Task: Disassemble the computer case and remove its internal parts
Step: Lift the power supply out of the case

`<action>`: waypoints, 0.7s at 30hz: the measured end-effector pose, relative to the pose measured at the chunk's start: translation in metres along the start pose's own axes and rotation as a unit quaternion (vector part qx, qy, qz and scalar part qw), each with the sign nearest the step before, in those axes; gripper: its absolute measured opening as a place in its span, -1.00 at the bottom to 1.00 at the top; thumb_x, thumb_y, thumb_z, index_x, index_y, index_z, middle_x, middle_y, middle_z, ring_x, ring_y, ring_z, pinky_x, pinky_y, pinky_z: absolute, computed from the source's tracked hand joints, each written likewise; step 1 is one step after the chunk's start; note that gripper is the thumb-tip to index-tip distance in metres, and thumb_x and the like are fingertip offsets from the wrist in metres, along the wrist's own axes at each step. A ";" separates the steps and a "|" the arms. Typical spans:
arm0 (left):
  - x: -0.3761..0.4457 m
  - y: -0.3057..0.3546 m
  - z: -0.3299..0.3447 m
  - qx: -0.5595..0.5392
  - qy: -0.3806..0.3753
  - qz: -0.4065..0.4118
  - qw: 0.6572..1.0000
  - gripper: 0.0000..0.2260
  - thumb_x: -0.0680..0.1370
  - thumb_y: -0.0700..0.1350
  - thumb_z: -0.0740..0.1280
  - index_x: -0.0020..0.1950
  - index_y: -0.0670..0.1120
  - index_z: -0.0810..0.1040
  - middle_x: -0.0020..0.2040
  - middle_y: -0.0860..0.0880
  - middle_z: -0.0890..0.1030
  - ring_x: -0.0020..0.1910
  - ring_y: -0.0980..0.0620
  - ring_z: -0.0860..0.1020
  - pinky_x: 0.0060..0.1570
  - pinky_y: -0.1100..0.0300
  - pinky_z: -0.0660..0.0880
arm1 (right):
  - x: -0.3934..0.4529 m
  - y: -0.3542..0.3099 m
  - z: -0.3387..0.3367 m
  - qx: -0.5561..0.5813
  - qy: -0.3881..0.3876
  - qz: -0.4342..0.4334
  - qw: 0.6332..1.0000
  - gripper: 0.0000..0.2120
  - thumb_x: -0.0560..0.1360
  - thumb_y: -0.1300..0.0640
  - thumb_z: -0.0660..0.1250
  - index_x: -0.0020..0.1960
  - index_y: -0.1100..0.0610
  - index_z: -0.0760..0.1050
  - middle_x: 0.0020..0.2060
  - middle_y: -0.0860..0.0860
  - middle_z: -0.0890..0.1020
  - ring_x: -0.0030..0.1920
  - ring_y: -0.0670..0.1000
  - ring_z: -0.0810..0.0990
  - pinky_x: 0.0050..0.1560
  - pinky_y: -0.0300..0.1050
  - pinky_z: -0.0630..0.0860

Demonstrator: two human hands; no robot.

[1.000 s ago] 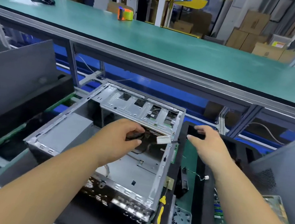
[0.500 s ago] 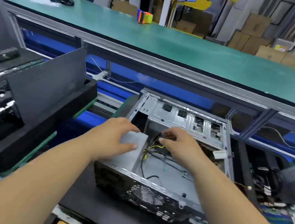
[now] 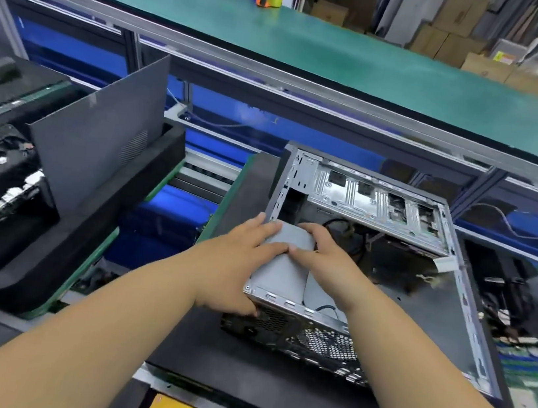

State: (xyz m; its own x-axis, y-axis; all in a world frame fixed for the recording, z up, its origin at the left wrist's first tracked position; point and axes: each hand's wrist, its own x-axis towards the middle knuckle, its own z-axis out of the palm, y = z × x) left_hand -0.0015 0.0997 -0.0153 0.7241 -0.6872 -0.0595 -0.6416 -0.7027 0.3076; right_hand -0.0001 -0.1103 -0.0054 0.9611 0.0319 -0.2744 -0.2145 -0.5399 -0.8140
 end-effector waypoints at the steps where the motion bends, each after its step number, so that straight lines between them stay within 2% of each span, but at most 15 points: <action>1: 0.000 0.001 0.002 0.013 0.001 0.002 1.000 -0.05 0.37 0.22 0.44 0.58 0.16 -0.09 0.57 0.19 -0.26 0.51 0.17 -0.34 0.47 0.04 0.14 | 0.000 0.001 0.000 0.015 -0.006 0.003 1.000 -0.59 0.55 -0.02 0.35 0.35 -0.13 0.34 0.22 -0.02 0.51 0.15 0.02 0.55 0.20 0.02 0.52; 6: -0.001 0.003 0.005 0.035 -0.009 0.008 0.999 -0.08 0.44 0.18 0.38 0.59 0.11 -0.18 0.55 0.13 -0.35 0.50 0.08 -0.41 0.43 0.01 0.27 | 0.002 0.007 0.001 0.056 -0.008 -0.005 0.998 -0.63 0.56 0.04 0.37 0.32 -0.14 0.36 0.10 -0.09 0.53 0.01 -0.07 0.58 -0.13 -0.21 0.50; 12: -0.004 0.006 0.007 0.036 -0.014 0.012 0.999 -0.10 0.49 0.13 0.34 0.58 0.10 -0.26 0.52 0.11 -0.45 0.49 0.05 -0.45 0.33 0.13 0.32 | 0.000 0.011 0.001 0.054 0.000 -0.030 0.998 -0.58 0.56 0.04 0.37 0.37 -0.10 0.34 0.08 -0.10 0.52 -0.02 -0.11 0.55 -0.18 -0.30 0.44; 15: -0.006 0.011 0.009 0.039 -0.002 0.007 0.999 -0.12 0.48 -0.02 0.30 0.59 0.08 -0.26 0.52 0.09 -0.45 0.50 0.03 -0.44 0.29 0.15 0.40 | 0.003 0.010 0.003 0.026 0.029 -0.049 0.998 -0.58 0.58 0.04 0.34 0.40 -0.07 0.34 0.14 -0.11 0.49 -0.02 -0.16 0.53 -0.22 -0.39 0.42; 17: -0.007 0.015 0.011 0.043 0.009 0.000 0.999 -0.12 0.46 -0.10 0.28 0.59 0.06 -0.26 0.53 0.05 -0.45 0.51 0.00 -0.43 0.25 0.17 0.41 | 0.007 0.008 0.005 0.020 0.051 -0.059 0.997 -0.57 0.58 0.05 0.33 0.43 -0.02 0.34 0.23 -0.06 0.47 0.04 -0.08 0.55 -0.12 -0.35 0.46; 21: -0.006 0.018 0.011 0.058 0.007 -0.013 0.998 -0.09 0.47 -0.10 0.31 0.58 0.05 -0.29 0.53 0.03 -0.44 0.51 -0.05 -0.41 0.26 0.13 0.43 | 0.011 0.009 0.005 0.014 0.059 -0.059 0.996 -0.54 0.58 0.02 0.34 0.44 -0.02 0.34 0.32 0.02 0.45 0.19 0.05 0.54 0.19 -0.02 0.53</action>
State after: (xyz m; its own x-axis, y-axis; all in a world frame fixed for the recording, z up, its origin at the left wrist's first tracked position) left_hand -0.0196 0.0890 -0.0204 0.7435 -0.6668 -0.0516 -0.6474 -0.7369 0.1944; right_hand 0.0079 -0.1107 -0.0188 0.9933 -0.0075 -0.1156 -0.1030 -0.5138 -0.8517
